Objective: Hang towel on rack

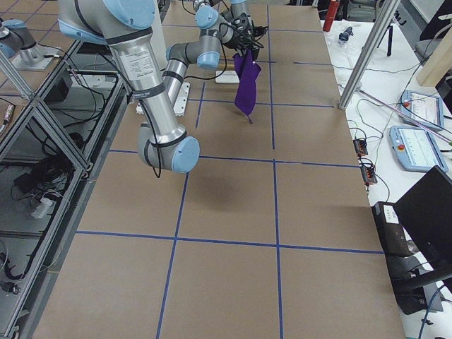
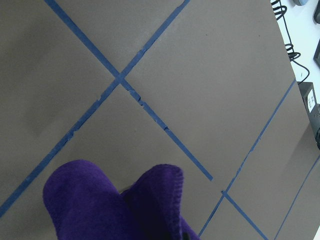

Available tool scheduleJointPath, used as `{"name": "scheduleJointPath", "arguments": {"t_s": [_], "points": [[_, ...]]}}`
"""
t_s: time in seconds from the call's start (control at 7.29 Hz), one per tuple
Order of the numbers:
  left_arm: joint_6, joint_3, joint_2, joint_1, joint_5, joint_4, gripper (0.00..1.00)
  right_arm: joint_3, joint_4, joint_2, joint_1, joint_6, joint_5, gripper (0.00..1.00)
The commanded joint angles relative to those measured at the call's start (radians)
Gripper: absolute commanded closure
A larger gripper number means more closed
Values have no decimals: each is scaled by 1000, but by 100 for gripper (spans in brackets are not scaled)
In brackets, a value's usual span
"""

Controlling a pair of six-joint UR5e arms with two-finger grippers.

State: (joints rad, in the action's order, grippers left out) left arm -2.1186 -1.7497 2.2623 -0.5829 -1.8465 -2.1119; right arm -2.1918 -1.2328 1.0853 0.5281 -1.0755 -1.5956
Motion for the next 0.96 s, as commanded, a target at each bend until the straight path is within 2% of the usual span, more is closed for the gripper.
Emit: {"name": "scheduleJointPath", "arguments": {"t_s": [0.0,0.14,0.27,0.55,0.82], "points": [[8,-17,-6,-6,0,1,100,-16,-22,10,4,0,-38,12],[9,-55,-36,-11,-2,1,100,-49,-96,31,7,0,-102,0],[43,-104,-70,-29,-5,1,100,-61,-159,42,42,0,-160,0],[162,-198,-172,-47,-42,-2,100,-56,-171,143,79,14,-205,0],[399,-295,-361,-64,-65,-16,100,-28,-201,249,166,101,-263,0]]}}
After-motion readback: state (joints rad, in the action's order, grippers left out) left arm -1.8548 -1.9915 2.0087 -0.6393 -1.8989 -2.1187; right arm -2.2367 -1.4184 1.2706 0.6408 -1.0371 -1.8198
